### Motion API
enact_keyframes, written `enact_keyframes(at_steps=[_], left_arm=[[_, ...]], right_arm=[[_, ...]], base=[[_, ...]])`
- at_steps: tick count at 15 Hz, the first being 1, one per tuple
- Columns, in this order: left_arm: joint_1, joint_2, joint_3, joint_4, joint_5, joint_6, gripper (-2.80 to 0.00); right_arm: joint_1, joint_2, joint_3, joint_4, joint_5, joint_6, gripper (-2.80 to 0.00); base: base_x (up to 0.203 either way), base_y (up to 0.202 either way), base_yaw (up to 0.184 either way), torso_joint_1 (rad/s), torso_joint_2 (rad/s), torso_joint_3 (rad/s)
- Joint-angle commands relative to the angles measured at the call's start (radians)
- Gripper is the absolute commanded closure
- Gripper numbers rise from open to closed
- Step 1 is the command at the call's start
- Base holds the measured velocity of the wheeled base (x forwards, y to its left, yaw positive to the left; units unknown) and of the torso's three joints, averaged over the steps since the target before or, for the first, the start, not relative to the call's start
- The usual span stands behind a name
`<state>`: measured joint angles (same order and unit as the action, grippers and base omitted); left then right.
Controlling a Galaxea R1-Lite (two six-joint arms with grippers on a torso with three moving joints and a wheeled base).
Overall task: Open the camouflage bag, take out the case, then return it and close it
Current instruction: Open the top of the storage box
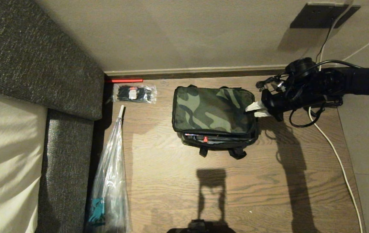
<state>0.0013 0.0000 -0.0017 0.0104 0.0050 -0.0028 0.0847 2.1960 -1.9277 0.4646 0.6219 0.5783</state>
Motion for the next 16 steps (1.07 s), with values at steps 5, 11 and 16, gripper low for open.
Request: enact_keyframes(at_steps=[5,11,16], left_arm=[[0.000,-0.002,0.000,0.000,0.001,0.000,0.00],[0.000,-0.002,0.000,0.000,0.001,0.000,0.00],[0.000,-0.002,0.000,0.000,0.001,0.000,0.00]], right_arm=[[0.000,-0.009,-0.001,0.009,0.007,0.005,0.00],[-0.003,-0.072,-0.002,-0.001,0.029,0.014,0.00],[-0.002,-0.108,-0.004,-0.043,0.071,0.072,0.00]], base=[[0.000,0.000,0.000,0.000,0.00,0.000],[0.000,0.000,0.000,0.000,0.00,0.000],[0.000,0.000,0.000,0.000,0.00,0.000]])
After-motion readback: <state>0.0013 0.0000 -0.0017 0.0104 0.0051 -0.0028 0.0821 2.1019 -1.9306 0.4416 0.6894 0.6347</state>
